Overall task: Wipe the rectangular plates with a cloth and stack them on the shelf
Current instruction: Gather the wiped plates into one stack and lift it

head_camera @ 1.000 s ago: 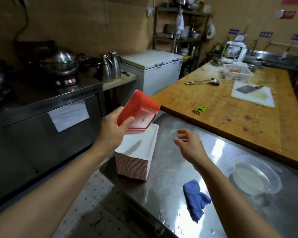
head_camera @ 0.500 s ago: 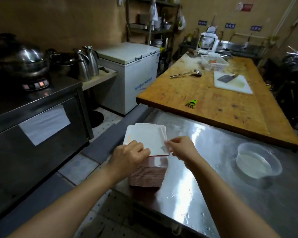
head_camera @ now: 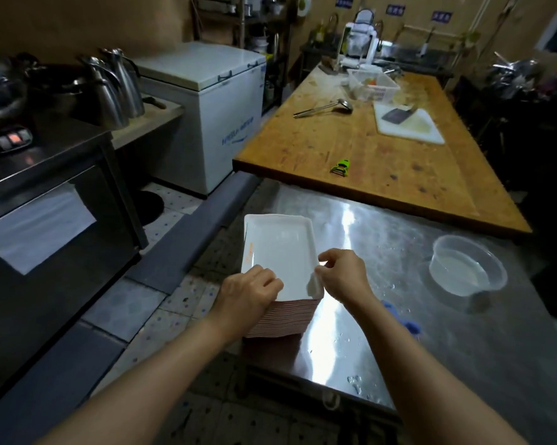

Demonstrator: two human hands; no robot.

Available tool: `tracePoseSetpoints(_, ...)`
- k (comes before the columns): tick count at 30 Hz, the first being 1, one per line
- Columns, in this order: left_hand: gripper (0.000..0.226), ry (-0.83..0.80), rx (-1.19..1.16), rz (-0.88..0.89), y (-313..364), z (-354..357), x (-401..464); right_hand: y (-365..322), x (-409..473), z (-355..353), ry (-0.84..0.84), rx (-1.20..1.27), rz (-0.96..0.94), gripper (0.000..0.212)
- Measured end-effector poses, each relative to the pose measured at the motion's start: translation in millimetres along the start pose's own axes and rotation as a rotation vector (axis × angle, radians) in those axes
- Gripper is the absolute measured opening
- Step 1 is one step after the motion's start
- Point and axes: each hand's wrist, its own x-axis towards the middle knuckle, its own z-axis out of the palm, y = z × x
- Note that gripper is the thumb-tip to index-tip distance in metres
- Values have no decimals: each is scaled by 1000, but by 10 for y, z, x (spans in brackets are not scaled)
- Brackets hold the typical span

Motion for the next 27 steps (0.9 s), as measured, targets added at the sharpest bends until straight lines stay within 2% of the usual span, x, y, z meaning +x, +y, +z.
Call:
tracePoseSetpoints(3,34,-82,-31,-25,-20,-1,1,14,61,41,15,-55,-40,29)
tracePoseSetpoints(5,41,-118,-28,-28,-33,22,-5,22,97,64,3,-70,-60,28)
tracePoseSetpoints(11,37,-133,-16,-16,-97,97,-10,72,198,131,0,-88,-120,23)
tracePoseSetpoints(16,48,-183,-66,-60,-31,121,-47,133,244,107,-19,-76,-131,30)
tracePoseSetpoints(19,65,-111,-200,-321,-10,65,-60,160,246,61,-48,15,-102,36)
tracePoseSetpoints(21,64,-73,-271,-619,-23,-14,-7,188,268,17,-77,97,-46,41)
tracePoseSetpoints(23,62,-99,-424,-963,-58,-57,64,216,286,-14,-186,128,24,47)
tracePoseSetpoints(25,66,-173,-762,-1296,-81,-86,136,245,284,-6,-313,171,111,53)
tracePoseSetpoints(27,58,-208,-1176,-1449,-121,6,113,260,260,28,-406,201,164,51)
